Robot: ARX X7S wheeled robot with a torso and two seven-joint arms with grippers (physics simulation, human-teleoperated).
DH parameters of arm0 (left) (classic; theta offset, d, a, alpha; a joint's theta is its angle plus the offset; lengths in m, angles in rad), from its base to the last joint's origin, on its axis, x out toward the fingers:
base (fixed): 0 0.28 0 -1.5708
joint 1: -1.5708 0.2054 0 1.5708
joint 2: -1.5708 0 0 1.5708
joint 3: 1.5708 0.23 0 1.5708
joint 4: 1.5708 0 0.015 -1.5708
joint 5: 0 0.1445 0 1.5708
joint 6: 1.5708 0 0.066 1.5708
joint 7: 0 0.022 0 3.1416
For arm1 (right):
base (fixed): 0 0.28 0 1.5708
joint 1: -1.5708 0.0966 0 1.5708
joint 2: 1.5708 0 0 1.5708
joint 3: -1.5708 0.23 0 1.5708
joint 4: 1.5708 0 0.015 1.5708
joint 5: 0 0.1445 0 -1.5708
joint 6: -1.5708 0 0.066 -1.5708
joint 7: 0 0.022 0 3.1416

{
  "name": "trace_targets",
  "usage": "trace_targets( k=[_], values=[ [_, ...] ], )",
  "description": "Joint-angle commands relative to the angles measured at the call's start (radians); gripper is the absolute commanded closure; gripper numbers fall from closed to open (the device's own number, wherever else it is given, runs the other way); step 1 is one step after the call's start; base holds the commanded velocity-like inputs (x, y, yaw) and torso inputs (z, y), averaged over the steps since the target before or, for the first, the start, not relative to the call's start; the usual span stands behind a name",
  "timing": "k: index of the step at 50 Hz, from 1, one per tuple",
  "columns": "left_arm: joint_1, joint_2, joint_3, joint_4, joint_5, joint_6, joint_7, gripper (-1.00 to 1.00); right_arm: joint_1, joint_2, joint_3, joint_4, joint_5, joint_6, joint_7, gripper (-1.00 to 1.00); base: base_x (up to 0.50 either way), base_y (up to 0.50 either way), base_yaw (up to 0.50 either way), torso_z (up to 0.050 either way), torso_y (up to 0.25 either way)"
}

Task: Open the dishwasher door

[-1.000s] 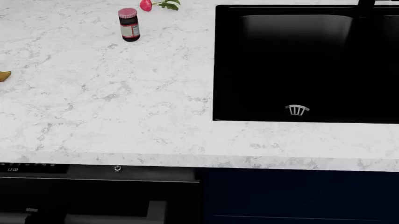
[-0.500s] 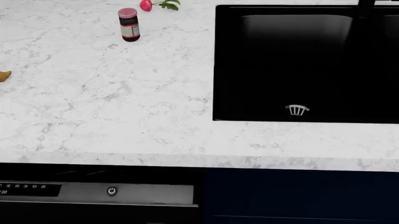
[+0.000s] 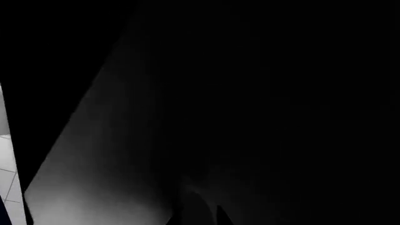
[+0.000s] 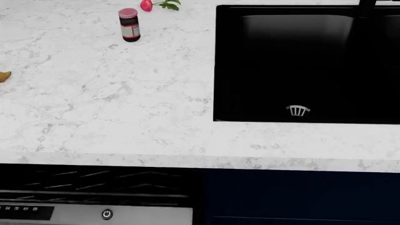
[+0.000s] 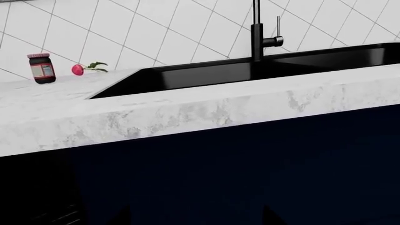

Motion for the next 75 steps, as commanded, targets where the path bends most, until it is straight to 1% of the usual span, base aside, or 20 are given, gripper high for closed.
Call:
trace_targets(
  k=[1,19,29,33,51,55,64,75],
  values=[
    [0.081,-0.005,0.035,0.09,-0.053,-0.031,0.035,1.0,-0.001,0.002,-0.002,0.001,0.002,-0.002,0.003,-1.0,0.0,0.0,0.0,0.0,0.0],
    [0.234,-0.026,0.027,0.168,-0.07,-0.065,-0.006,1.0,-0.001,0.002,-0.015,0.0,0.001,-0.005,0.005,-1.0,0.0,0.0,0.0,0.0,0.0],
    [0.29,-0.035,0.027,0.207,-0.074,-0.077,-0.018,1.0,0.003,0.006,-0.018,-0.011,0.003,0.0,0.01,-1.0,0.0,0.0,0.0,0.0,0.0],
    [0.304,-0.033,0.03,0.196,-0.079,-0.071,-0.034,1.0,0.003,0.008,-0.018,-0.011,0.004,-0.003,0.01,-1.0,0.0,0.0,0.0,0.0,0.0],
    [0.425,-0.04,0.028,0.267,-0.082,-0.108,-0.069,1.0,-0.001,0.013,-0.021,-0.015,0.008,-0.005,0.015,-1.0,0.0,0.0,0.0,-0.001,0.0],
    [0.462,-0.04,0.027,0.262,-0.096,-0.099,-0.102,1.0,-0.004,0.014,-0.021,-0.015,0.007,-0.007,0.018,-1.0,0.0,0.0,0.0,0.0,0.0],
    [0.505,-0.034,0.037,0.257,-0.11,-0.096,-0.119,1.0,-0.004,0.012,-0.024,-0.005,0.01,-0.015,0.016,-1.0,0.0,0.0,0.0,0.0,0.0],
    [0.543,-0.042,0.024,0.213,-0.17,-0.063,-0.152,1.0,-0.002,0.011,-0.028,0.004,0.01,-0.022,0.015,-1.0,0.0,0.0,0.0,-0.001,0.0]
  ],
)
